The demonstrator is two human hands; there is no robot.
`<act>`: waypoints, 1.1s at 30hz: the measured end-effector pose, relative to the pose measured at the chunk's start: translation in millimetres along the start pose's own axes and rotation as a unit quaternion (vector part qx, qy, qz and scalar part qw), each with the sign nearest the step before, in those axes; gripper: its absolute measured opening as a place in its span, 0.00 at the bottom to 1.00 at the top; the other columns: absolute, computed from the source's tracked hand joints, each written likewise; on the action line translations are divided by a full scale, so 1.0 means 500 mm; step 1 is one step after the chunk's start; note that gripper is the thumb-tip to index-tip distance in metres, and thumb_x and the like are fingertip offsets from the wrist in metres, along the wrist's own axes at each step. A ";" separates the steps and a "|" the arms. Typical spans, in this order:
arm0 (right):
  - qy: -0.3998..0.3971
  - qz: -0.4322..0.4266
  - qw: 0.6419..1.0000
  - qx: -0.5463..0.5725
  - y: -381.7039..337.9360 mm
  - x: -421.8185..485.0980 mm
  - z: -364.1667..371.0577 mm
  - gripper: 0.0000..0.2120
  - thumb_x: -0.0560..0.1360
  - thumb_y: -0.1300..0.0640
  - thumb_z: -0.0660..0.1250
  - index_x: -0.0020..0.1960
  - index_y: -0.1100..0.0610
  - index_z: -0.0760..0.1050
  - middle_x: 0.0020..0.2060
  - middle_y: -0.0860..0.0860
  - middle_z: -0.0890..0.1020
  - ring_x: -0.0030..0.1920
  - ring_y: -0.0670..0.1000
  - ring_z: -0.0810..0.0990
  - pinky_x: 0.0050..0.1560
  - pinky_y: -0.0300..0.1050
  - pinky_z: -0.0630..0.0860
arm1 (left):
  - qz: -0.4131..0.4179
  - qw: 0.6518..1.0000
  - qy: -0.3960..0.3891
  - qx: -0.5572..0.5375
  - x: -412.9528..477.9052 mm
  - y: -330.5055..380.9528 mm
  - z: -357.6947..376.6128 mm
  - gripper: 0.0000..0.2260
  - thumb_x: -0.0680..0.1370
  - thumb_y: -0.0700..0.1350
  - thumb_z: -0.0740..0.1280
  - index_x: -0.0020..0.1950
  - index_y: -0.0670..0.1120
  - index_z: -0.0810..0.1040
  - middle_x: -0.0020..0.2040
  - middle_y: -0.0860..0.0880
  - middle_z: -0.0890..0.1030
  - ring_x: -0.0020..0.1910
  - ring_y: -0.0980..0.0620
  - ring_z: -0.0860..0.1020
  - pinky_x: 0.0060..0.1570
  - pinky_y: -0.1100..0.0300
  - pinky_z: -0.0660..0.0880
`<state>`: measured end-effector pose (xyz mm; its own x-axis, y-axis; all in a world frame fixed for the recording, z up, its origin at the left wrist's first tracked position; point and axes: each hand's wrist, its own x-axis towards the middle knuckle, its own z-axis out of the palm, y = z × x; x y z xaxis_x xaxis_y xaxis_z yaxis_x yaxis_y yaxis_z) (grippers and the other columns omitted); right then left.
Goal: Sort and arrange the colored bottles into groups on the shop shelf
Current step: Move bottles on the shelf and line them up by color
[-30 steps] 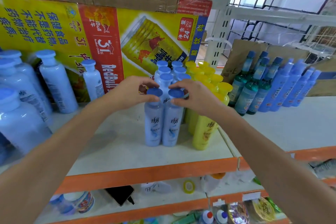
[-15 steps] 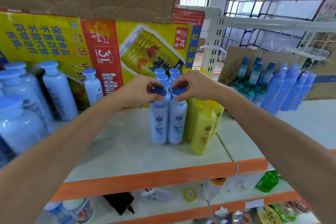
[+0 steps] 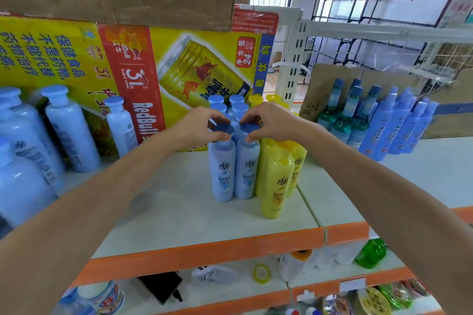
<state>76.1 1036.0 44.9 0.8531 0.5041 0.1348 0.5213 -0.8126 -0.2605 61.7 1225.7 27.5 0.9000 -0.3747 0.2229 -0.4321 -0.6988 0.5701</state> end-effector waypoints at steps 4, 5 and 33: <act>-0.008 0.001 1.000 0.018 0.006 0.002 0.000 0.20 0.68 0.54 0.74 0.57 0.58 0.77 0.52 0.53 0.81 0.50 0.50 0.77 0.54 0.46 0.75 | -0.004 1.000 0.002 -0.021 0.001 -0.003 0.002 0.17 0.71 0.43 0.72 0.59 0.44 0.77 0.55 0.47 0.79 0.49 0.53 0.76 0.46 0.69 0.71; -0.009 0.001 1.000 0.021 0.007 0.003 0.001 0.20 0.68 0.54 0.74 0.57 0.58 0.77 0.52 0.53 0.81 0.49 0.49 0.76 0.53 0.45 0.74 | -0.004 1.000 0.003 -0.025 0.001 -0.005 0.002 0.17 0.71 0.43 0.72 0.59 0.44 0.77 0.55 0.48 0.79 0.49 0.53 0.76 0.44 0.72 0.71; 0.020 -0.021 0.998 -0.055 0.016 0.004 0.019 0.19 0.69 0.55 0.72 0.58 0.56 0.75 0.55 0.53 0.78 0.55 0.53 0.74 0.53 0.46 0.71 | 0.020 0.997 0.071 -0.014 -0.005 -0.018 0.032 0.18 0.69 0.40 0.73 0.59 0.43 0.78 0.54 0.48 0.78 0.49 0.55 0.74 0.42 0.79 0.67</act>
<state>81.9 1033.2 33.7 0.8298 0.5276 0.1818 0.5535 -0.8197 -0.1473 62.4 1223.0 9.2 0.8824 -0.3099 0.3541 -0.4672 -0.6672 0.5801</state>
